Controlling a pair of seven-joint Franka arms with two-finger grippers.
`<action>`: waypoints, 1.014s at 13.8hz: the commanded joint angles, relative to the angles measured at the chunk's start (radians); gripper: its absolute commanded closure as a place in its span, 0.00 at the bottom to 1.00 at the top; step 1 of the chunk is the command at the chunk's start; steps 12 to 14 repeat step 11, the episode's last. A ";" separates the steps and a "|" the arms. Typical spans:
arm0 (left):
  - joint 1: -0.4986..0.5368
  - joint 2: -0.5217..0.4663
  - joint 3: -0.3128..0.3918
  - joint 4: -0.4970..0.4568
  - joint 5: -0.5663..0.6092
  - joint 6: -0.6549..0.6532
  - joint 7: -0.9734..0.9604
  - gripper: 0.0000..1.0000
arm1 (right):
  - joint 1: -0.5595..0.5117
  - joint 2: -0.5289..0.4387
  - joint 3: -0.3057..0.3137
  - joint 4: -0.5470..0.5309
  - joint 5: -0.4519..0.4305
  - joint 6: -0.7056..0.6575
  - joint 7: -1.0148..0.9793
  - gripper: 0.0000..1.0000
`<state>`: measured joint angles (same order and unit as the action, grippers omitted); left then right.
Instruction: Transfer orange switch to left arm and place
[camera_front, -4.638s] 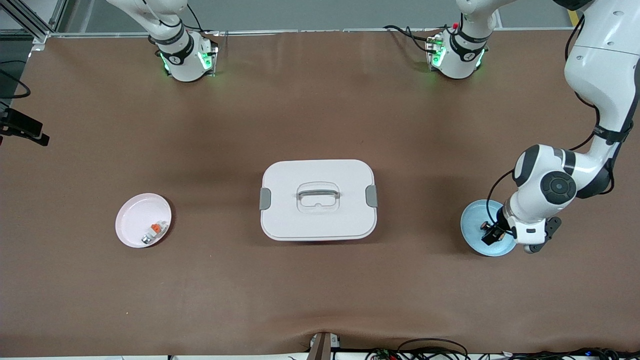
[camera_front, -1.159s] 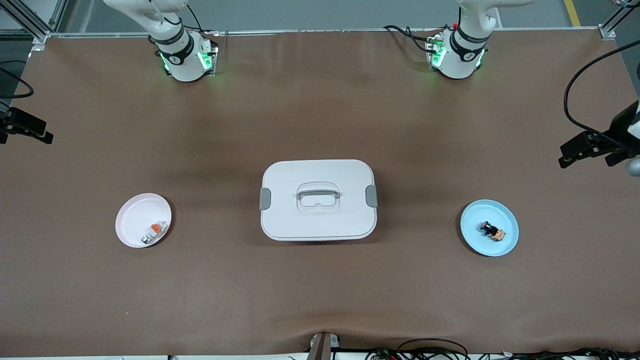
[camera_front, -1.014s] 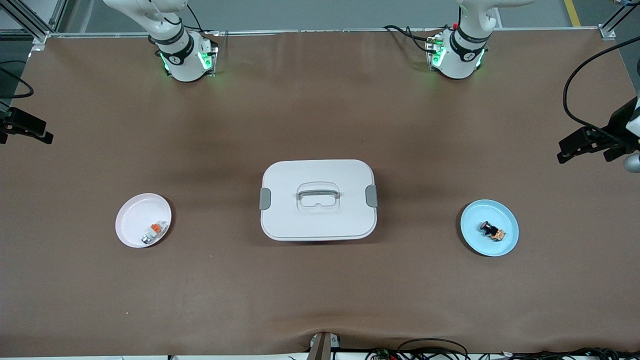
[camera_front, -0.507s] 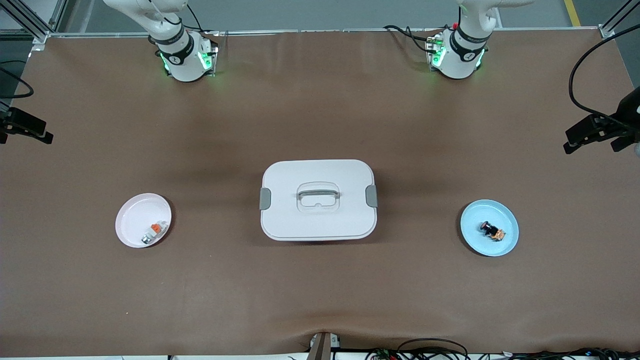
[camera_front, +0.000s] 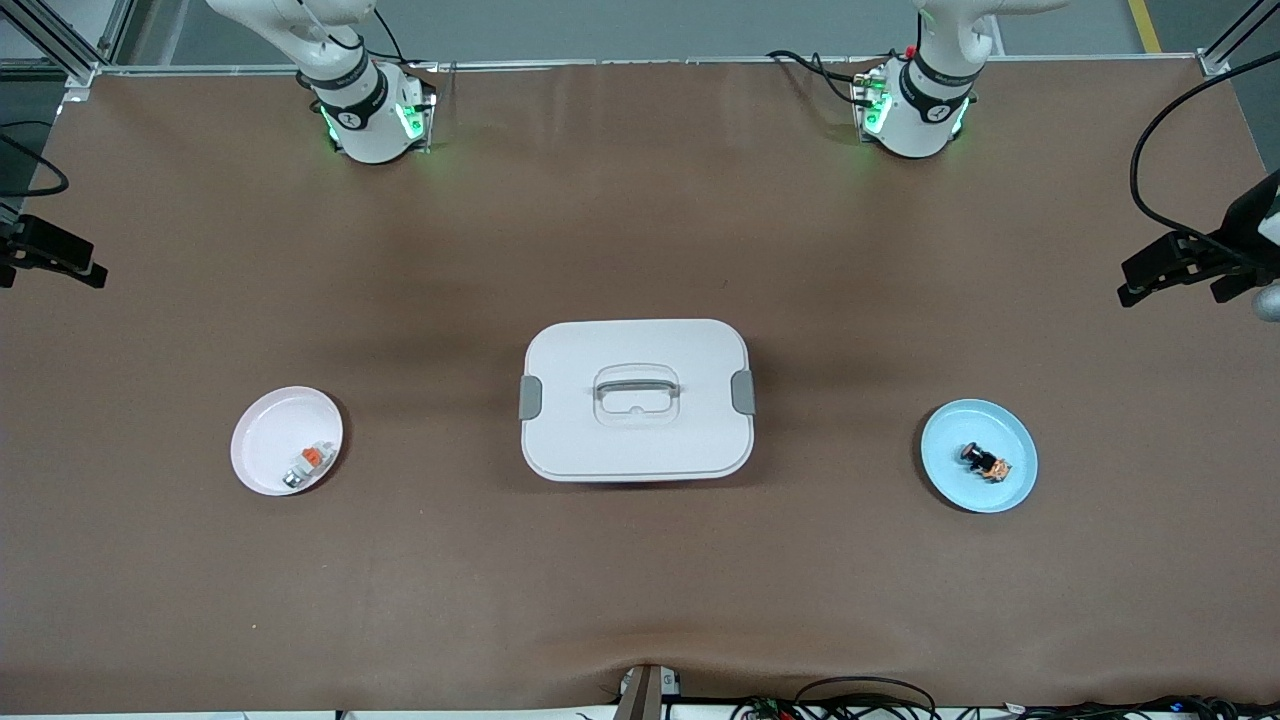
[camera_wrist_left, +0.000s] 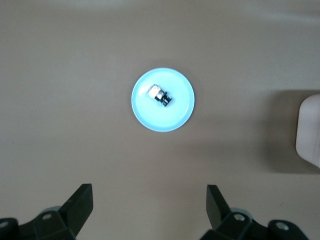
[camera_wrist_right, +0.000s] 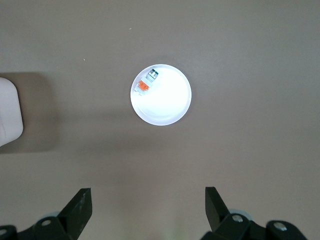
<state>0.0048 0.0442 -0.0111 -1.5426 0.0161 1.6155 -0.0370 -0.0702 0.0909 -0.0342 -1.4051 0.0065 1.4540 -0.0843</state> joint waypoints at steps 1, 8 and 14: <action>-0.003 0.005 -0.001 0.004 -0.015 -0.026 0.003 0.00 | 0.007 -0.007 -0.007 0.005 -0.005 -0.004 0.003 0.00; -0.009 0.005 -0.001 0.004 -0.015 -0.026 0.005 0.00 | 0.009 -0.008 -0.006 0.006 -0.011 0.031 0.008 0.00; -0.006 0.005 -0.003 0.004 -0.016 -0.026 0.008 0.00 | 0.009 -0.007 -0.006 0.008 -0.010 0.031 0.008 0.00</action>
